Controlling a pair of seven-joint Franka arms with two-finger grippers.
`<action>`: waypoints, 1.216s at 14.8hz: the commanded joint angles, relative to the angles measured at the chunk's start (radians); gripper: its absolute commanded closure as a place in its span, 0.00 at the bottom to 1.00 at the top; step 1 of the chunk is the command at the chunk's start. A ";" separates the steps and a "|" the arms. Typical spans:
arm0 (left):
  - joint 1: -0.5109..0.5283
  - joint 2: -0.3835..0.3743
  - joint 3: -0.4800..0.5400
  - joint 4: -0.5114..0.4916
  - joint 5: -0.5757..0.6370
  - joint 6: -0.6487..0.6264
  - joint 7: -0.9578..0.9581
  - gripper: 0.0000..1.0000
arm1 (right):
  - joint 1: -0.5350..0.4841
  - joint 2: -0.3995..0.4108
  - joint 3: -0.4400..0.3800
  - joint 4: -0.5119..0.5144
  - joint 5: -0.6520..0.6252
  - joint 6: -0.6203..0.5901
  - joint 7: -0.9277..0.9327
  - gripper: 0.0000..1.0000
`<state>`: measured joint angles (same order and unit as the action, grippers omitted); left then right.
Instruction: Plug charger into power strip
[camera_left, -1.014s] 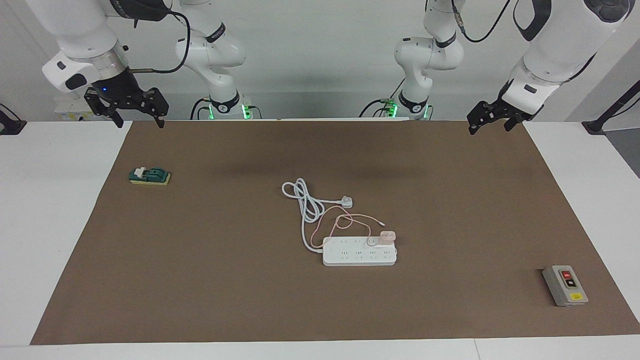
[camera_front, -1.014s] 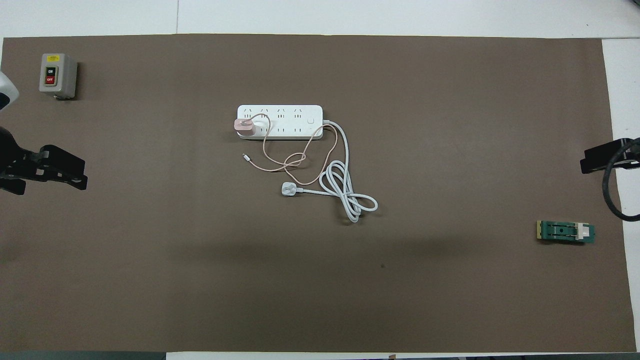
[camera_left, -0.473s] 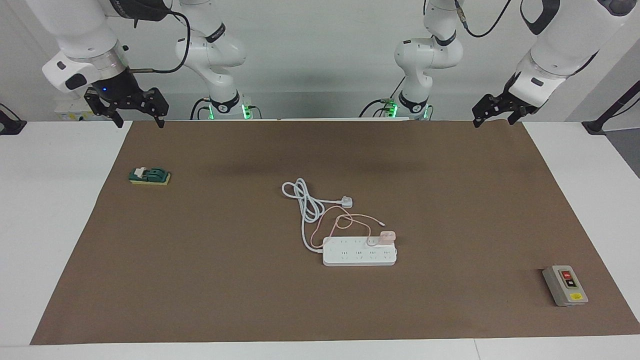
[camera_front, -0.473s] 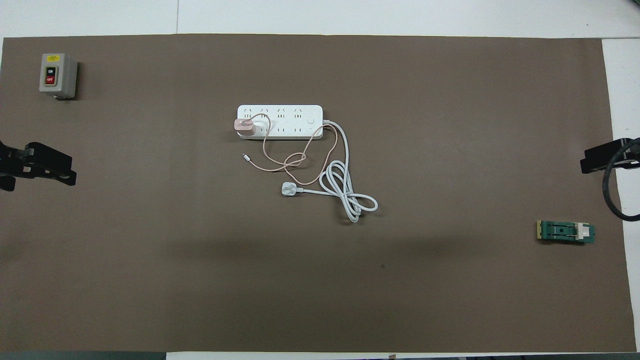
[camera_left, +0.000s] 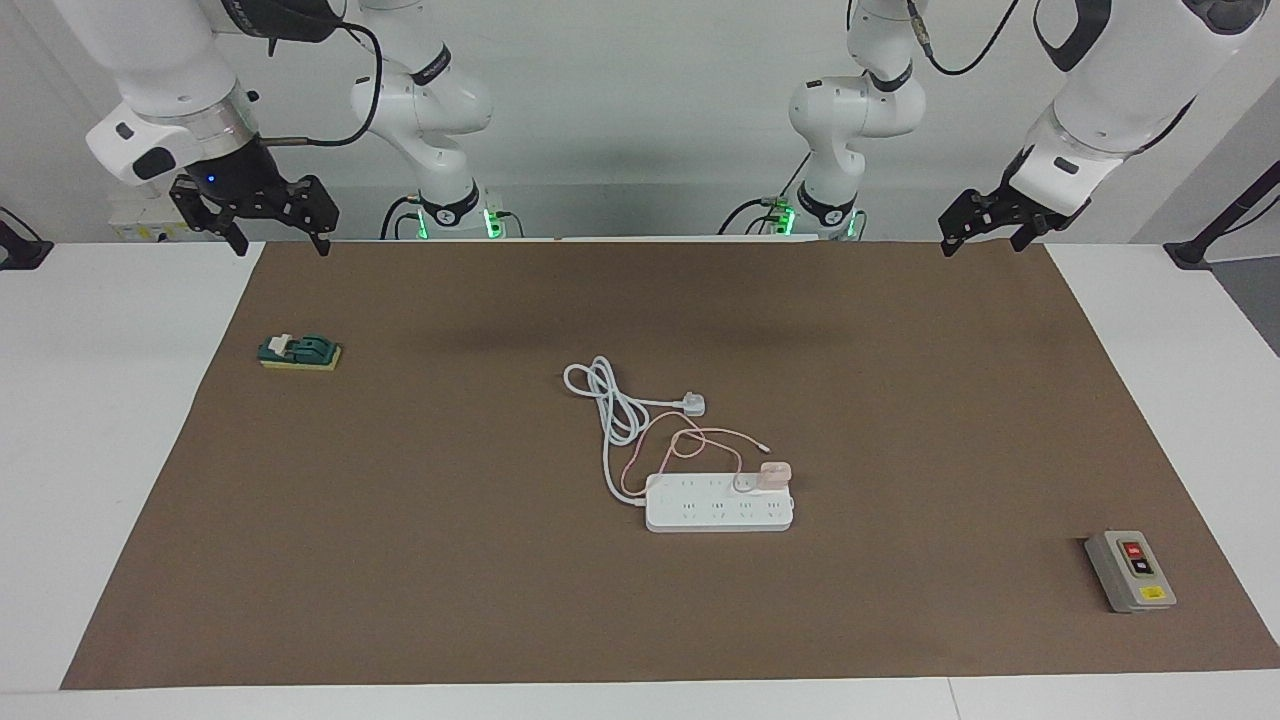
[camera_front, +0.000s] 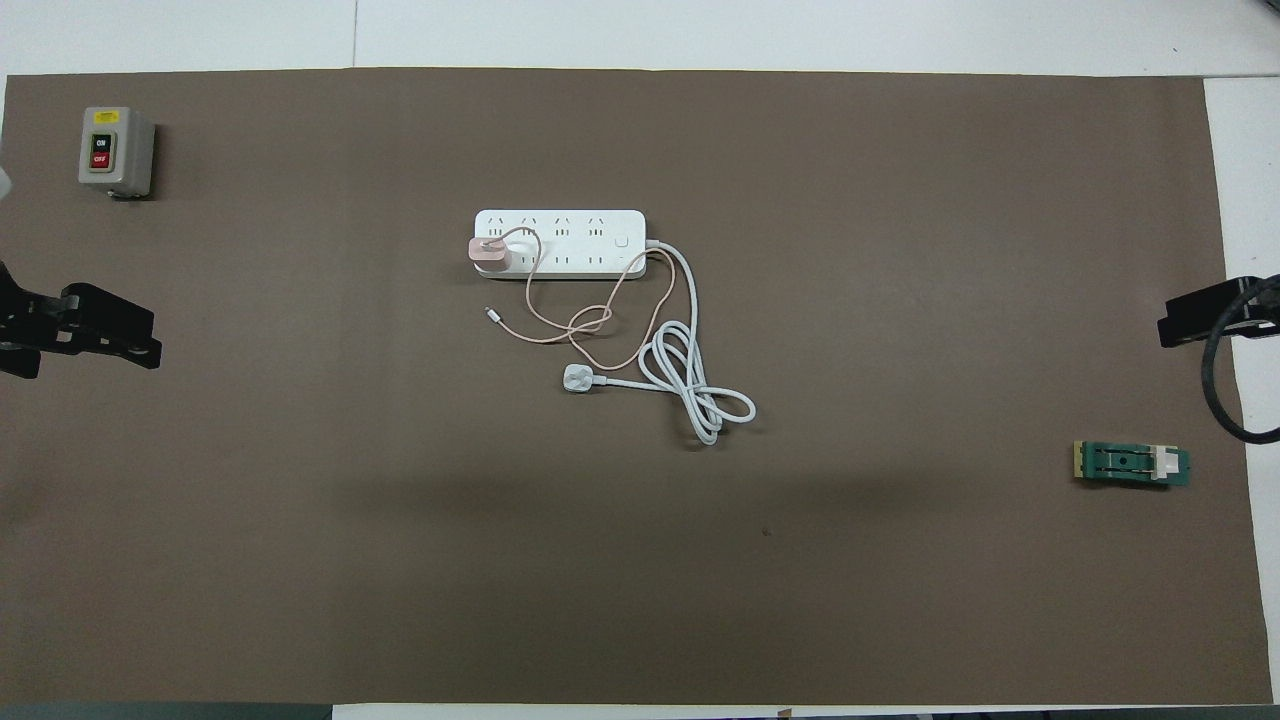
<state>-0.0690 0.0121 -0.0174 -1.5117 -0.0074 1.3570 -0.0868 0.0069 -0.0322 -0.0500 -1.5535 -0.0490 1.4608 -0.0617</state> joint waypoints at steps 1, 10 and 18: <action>0.015 -0.029 -0.016 -0.045 0.014 0.034 0.015 0.00 | -0.005 -0.026 0.005 -0.028 -0.006 0.009 -0.026 0.00; 0.129 -0.043 -0.116 -0.084 0.014 0.066 0.052 0.00 | -0.004 -0.026 0.005 -0.028 -0.006 0.007 -0.027 0.00; 0.095 -0.046 -0.089 -0.093 0.014 0.100 0.081 0.00 | -0.004 -0.026 0.005 -0.028 -0.006 0.007 -0.027 0.00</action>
<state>0.0431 -0.0021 -0.1237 -1.5745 -0.0071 1.4331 -0.0403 0.0070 -0.0322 -0.0491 -1.5535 -0.0490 1.4608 -0.0617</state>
